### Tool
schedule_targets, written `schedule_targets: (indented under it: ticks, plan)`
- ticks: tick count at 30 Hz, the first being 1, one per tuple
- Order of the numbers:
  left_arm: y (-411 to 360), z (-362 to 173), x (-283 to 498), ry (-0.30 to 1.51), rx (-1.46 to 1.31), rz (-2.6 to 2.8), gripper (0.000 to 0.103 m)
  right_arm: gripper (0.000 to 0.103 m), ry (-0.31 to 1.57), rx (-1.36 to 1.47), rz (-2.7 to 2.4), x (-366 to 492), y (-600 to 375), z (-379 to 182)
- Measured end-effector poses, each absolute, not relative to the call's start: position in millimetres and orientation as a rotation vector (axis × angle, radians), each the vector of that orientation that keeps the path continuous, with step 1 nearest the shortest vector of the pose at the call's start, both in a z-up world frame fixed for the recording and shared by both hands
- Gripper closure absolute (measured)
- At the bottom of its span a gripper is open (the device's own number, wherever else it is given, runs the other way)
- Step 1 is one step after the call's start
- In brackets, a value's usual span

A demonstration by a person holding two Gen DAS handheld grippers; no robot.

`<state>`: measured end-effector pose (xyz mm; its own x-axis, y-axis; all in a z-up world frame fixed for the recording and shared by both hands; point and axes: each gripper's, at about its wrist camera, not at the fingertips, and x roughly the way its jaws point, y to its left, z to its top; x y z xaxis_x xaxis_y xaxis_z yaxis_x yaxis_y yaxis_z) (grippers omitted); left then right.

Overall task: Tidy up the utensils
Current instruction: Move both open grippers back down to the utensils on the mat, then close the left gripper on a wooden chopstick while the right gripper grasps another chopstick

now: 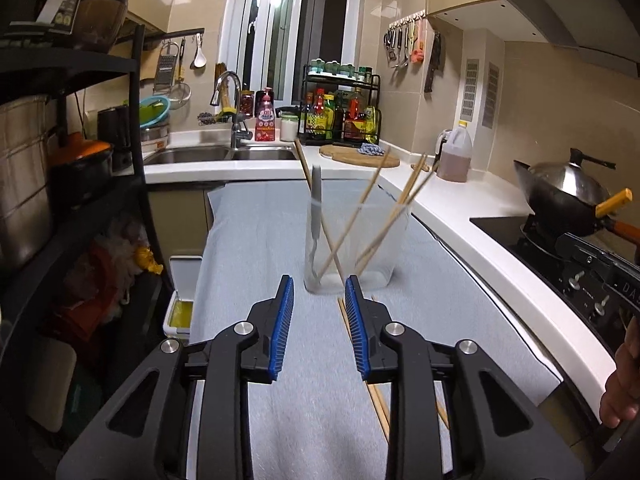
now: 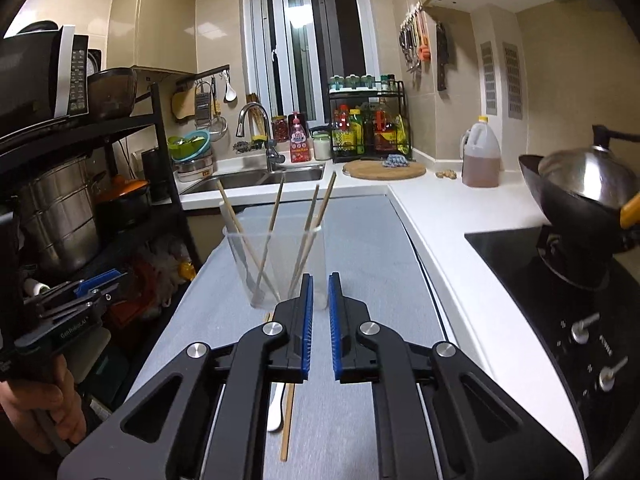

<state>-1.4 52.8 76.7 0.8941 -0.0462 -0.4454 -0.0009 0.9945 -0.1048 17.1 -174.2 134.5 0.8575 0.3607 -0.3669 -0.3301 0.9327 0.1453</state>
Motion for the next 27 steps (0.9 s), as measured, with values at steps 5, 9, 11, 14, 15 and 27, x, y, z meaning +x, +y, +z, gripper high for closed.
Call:
schedule_targets:
  ticks: [5,9,11,14,15,27]
  plan:
    - [47,38,-10,0.49,-0.143,-0.045,0.082,0.098,0.459,0.117,0.366,10,-179,96]
    - [43,9,-17,0.536,-0.122,-0.05,0.082,0.099,0.509,0.118,0.375,7,-174,66]
    - [44,2,-15,0.558,-0.132,-0.056,0.082,0.099,0.546,0.116,0.381,8,-169,50]
    - [43,-3,-13,0.569,-0.122,-0.056,0.082,0.097,0.599,0.106,0.41,9,-156,30]
    - [42,-4,-12,0.575,-0.124,-0.058,0.082,0.095,0.623,0.095,0.426,10,-149,22]
    - [38,-21,-11,0.643,-0.159,-0.077,0.082,0.086,0.767,0.016,0.458,23,-114,-27]
